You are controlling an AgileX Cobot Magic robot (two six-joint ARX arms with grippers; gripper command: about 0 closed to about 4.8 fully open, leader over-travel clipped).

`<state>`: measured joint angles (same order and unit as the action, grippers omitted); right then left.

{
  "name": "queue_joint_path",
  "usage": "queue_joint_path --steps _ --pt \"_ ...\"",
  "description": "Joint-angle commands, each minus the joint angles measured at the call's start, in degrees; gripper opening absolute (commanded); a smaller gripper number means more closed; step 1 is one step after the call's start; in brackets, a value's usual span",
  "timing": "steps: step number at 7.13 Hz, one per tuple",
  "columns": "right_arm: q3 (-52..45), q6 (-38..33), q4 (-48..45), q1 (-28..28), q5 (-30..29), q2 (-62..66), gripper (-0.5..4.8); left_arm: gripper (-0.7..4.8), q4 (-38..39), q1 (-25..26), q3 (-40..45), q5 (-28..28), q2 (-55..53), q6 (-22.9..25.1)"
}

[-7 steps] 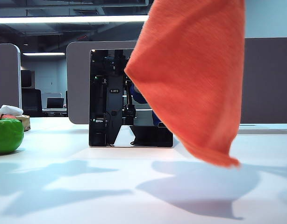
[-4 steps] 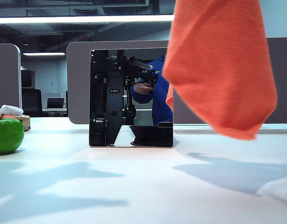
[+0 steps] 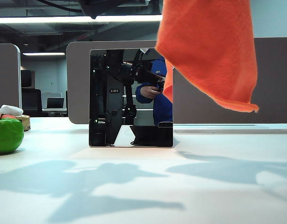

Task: Pick up the cloth from the table and use it to cover the mirror.

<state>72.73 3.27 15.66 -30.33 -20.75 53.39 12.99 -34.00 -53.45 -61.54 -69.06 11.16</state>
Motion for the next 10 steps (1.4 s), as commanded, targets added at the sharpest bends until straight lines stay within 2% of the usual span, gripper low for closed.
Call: queue_joint_path --steps 1,3,4,6,8,9,10 --pt "1.84 -0.55 -1.90 -0.09 -0.83 -0.02 -0.06 4.34 -4.59 -0.11 -0.17 3.45 -1.38 -0.42" --pt "6.03 -1.36 -0.85 -0.09 -1.46 -0.04 -0.06 4.34 -7.85 -0.13 -0.17 2.45 -5.75 -1.66" --pt "6.05 -1.60 -0.85 -0.09 -1.46 -0.04 -0.06 4.34 -9.60 -0.11 -0.17 0.00 -6.60 -3.72" --pt "6.67 -2.34 -0.52 -0.09 -2.58 -0.13 -0.06 4.31 -12.39 -0.22 -0.17 -2.97 -9.05 -4.63" --pt "6.67 -3.80 0.83 -0.09 -4.90 -0.46 -0.06 4.28 -18.27 -0.15 -0.17 -3.13 -9.42 -7.69" --pt "6.64 -2.12 11.54 -0.07 -4.68 -2.08 -0.06 4.01 -26.18 -0.13 -0.20 -12.74 -9.40 -16.11" --pt "6.64 -1.31 13.46 -0.07 -4.70 -2.01 -0.06 3.53 -26.40 -0.15 -0.20 -13.27 -9.40 -16.13"
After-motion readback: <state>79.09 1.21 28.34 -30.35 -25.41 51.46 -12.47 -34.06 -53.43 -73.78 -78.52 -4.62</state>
